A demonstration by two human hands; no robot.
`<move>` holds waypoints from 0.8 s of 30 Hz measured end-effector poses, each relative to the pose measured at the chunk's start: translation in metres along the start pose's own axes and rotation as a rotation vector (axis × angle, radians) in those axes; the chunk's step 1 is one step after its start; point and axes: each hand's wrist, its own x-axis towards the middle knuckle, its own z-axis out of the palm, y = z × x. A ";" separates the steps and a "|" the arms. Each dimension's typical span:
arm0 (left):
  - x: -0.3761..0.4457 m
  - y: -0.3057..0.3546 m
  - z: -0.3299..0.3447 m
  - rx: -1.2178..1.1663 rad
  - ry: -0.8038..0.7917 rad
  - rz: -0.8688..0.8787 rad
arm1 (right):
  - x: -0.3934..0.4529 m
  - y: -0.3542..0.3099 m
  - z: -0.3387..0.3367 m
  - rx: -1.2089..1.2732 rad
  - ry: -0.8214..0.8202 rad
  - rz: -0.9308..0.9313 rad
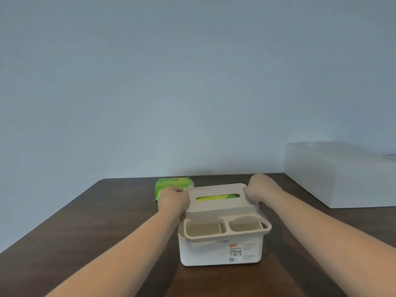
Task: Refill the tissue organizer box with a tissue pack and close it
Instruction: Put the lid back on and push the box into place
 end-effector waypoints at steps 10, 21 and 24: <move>0.017 -0.008 0.001 0.102 0.009 0.033 | -0.002 -0.003 0.006 0.013 -0.022 0.031; 0.044 -0.001 0.007 0.396 -0.084 0.126 | 0.006 -0.007 0.017 -0.022 0.029 0.005; 0.045 0.003 0.006 0.554 -0.126 0.162 | 0.009 -0.007 0.019 -0.040 -0.029 -0.007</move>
